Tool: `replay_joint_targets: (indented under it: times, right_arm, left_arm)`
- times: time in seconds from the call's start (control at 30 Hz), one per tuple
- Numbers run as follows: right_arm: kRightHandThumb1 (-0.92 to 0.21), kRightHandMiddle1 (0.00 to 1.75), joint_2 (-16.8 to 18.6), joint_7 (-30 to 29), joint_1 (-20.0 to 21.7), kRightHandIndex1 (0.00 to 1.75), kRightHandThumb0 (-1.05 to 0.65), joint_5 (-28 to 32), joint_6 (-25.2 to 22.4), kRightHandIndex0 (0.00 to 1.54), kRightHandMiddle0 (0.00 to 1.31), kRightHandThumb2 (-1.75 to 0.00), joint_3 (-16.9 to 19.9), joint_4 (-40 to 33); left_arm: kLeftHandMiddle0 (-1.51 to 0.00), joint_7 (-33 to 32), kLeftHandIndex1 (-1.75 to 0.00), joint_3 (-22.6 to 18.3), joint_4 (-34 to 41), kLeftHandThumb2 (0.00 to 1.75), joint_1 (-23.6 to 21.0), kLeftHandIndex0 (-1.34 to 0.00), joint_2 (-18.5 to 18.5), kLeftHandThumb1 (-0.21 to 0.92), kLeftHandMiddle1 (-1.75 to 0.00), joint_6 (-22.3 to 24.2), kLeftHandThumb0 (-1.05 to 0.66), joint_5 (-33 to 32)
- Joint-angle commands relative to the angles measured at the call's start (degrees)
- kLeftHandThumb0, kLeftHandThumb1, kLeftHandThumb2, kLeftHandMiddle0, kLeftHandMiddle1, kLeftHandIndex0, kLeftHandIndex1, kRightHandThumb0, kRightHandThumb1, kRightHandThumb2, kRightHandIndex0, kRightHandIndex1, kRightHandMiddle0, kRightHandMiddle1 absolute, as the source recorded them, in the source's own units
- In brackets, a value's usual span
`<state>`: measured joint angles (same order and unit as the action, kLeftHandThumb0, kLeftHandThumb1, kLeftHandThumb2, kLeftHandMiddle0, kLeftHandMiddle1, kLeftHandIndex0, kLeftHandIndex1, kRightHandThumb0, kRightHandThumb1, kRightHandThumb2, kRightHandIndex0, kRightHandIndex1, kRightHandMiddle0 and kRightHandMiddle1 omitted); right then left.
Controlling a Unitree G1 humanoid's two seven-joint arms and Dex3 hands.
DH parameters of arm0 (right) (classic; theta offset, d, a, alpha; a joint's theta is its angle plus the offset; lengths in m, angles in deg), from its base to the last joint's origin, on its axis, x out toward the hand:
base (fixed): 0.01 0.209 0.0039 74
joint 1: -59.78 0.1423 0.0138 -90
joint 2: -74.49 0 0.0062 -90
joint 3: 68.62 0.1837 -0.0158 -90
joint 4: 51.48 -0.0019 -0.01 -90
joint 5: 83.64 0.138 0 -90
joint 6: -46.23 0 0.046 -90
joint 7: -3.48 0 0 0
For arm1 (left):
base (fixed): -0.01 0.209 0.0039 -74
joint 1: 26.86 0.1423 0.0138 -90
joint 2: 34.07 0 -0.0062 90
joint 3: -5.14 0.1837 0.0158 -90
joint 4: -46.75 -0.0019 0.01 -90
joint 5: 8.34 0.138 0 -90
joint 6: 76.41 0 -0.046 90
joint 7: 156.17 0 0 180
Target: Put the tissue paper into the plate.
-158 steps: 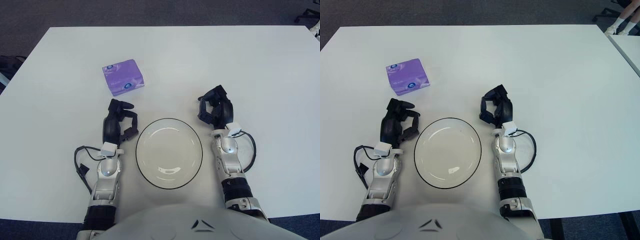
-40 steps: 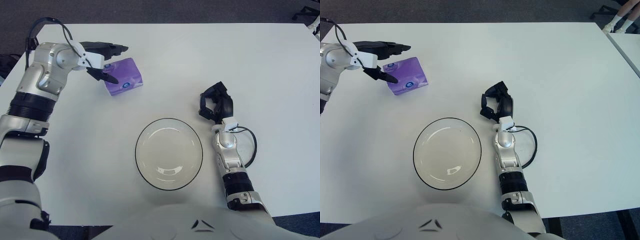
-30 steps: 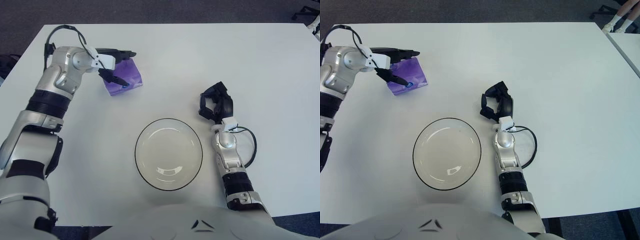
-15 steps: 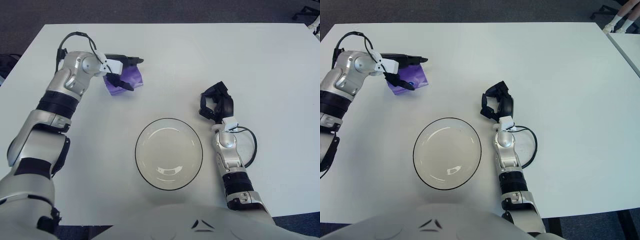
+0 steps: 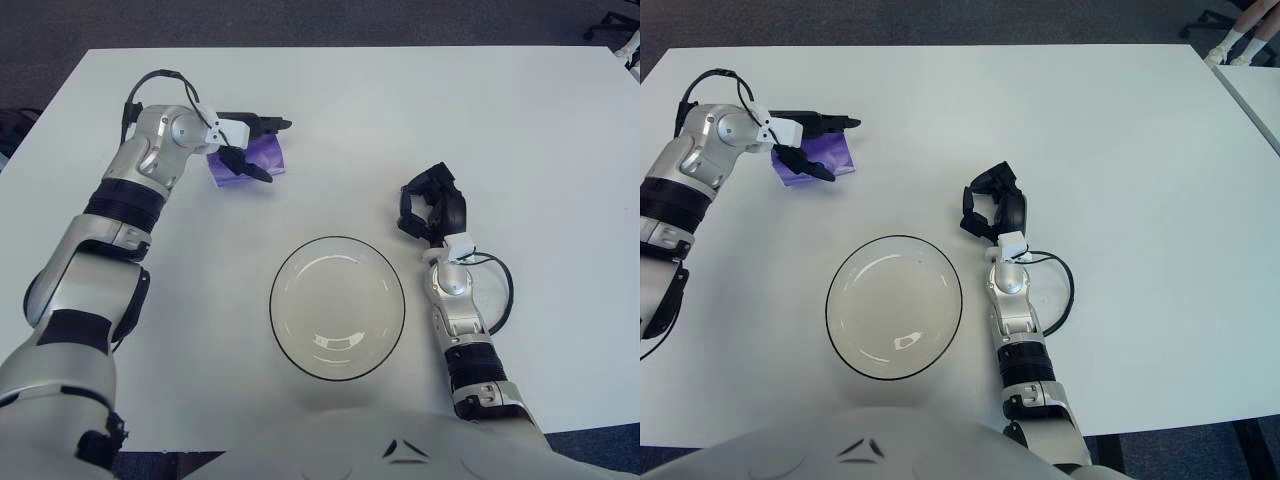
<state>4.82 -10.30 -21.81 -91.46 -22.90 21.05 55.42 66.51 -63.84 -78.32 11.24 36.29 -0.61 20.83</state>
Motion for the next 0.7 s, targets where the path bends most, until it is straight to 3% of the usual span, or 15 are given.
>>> replay_joint_targets:
  times: [0.0,0.17,0.67]
  right_arm:
    - [-0.52,1.75,-0.20,-0.07,-4.92,1.36,-0.41,-0.21,-5.27,0.63,0.45,-1.07,0.28,6.17]
    - [-0.52,1.75,-0.17,0.21,-5.13,1.36,-0.41,0.25,-4.64,0.63,0.45,-1.07,0.41,6.04]
    - [-0.53,1.75,-0.44,1.81,-5.94,1.37,-0.41,1.53,-2.79,0.62,0.44,-1.06,0.96,5.36]
  left_arm:
    - [0.00,-1.78,0.00,1.92,-2.80,0.36,0.28,0.00,0.94,0.80,0.00,-0.71,-1.05,1.96]
    - [0.00,-11.73,0.00,4.44,-6.88,0.36,2.65,0.00,1.78,0.80,0.00,-0.58,-1.05,7.51]
    - [0.00,-43.31,0.00,6.06,-7.65,0.36,9.02,0.00,5.33,0.79,0.00,12.29,-1.05,19.75]
